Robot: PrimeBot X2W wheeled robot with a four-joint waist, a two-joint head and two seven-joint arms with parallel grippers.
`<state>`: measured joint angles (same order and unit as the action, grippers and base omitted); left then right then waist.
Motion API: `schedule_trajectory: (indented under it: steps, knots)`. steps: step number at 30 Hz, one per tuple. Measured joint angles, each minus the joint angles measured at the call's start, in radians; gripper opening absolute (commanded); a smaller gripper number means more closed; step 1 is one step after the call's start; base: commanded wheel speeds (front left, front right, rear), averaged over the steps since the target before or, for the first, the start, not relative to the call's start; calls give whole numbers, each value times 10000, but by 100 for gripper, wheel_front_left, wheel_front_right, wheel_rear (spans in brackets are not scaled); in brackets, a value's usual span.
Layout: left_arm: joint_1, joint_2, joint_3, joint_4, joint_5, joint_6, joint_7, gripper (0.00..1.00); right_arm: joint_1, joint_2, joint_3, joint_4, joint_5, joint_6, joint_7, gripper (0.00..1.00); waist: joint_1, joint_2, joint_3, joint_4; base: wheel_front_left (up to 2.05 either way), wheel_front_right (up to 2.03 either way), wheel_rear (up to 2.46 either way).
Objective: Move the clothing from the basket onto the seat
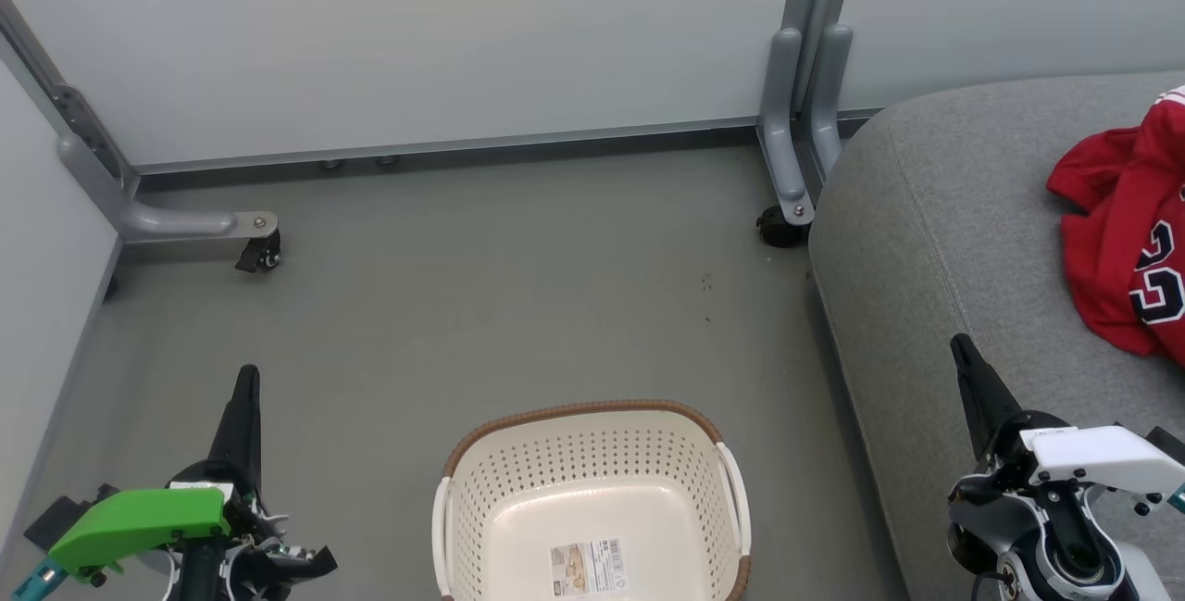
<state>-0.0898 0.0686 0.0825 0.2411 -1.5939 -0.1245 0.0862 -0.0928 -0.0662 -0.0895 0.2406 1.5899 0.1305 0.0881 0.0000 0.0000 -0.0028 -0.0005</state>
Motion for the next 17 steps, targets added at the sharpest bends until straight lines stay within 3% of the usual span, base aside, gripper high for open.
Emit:
schedule_trajectory:
  steps: [17]
  knots:
    - [-97, -29, 111, 29, -355, -42, 107, 0, -123, 42, -88, 29, 362, -2, 132, 0, 0, 0, 60, 5, 0, 0, 0]
